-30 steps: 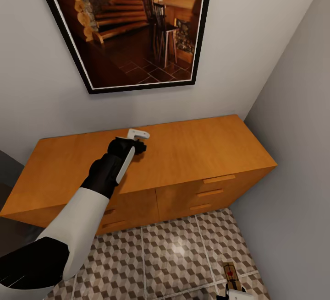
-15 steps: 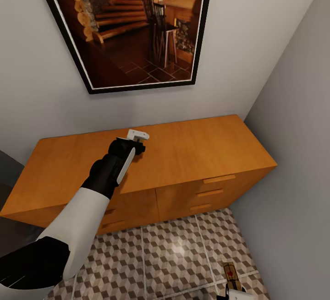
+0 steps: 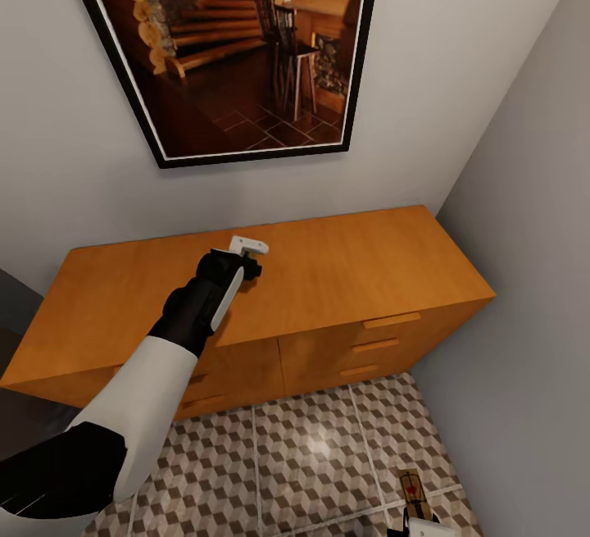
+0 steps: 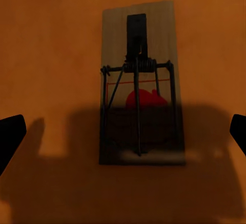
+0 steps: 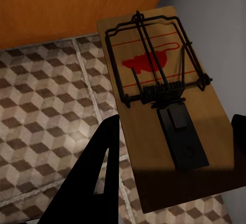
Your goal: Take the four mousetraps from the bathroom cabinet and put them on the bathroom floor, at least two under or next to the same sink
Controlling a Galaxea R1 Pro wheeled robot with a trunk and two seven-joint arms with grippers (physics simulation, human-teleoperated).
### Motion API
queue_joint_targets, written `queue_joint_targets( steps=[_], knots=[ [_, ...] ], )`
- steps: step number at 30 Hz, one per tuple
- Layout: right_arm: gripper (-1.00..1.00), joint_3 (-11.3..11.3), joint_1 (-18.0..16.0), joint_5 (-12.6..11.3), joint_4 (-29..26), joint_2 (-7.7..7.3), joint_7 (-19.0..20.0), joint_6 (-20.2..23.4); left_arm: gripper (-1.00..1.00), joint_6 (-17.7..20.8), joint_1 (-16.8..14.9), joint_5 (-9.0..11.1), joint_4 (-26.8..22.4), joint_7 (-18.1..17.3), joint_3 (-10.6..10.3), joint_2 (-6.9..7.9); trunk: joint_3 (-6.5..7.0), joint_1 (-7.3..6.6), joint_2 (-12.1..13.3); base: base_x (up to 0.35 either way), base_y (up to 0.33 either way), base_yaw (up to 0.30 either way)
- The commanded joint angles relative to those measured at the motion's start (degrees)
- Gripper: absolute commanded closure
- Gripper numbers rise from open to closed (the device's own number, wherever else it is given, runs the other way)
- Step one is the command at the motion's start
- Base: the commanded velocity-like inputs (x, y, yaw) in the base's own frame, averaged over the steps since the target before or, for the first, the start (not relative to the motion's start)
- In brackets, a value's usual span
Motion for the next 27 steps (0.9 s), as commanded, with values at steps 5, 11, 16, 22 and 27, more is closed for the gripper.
queue_joint_targets(
  steps=[5, 11, 16, 22, 27],
  knots=[
    [1.00, 0.50, -0.03, -0.37, 0.03, 0.03, -0.22, -0.15, -1.00, 0.27, -0.04, -0.05, 0.25, 0.09, -0.10, 0.00, -0.08, 0.03, -0.10, 0.000, 0.000, 0.000],
    [1.00, 0.50, -0.03, -0.37, 0.03, 0.03, -0.21, -0.15, -1.00, 0.27, -0.04, -0.03, 0.34, 0.08, -0.10, 0.01, -0.08, 0.03, -0.10, 0.000, 0.000, 0.000],
    [1.00, 0.50, -0.03, -0.37, 0.03, 0.04, -0.23, -0.15, -1.00, 0.27, -0.04, 0.02, 0.41, 0.08, -0.10, 0.00, -0.08, 0.03, -0.10, 0.000, 0.000, 0.000],
    [1.00, 0.50, -0.03, -0.37, 0.03, 0.02, -0.25, -0.15, -1.00, 0.27, -0.04, 0.04, 0.69, 0.06, -0.10, -0.01, -0.08, 0.03, -0.10, 0.000, 0.000, 0.000],
    [1.00, 0.50, -0.03, -0.37, 0.03, 0.02, -0.23, -0.15, -1.00, 0.27, -0.04, 0.05, 0.70, -0.11, -0.10, -0.01, -0.08, 0.03, -0.10, 0.000, 0.000, 0.000]
  ],
)
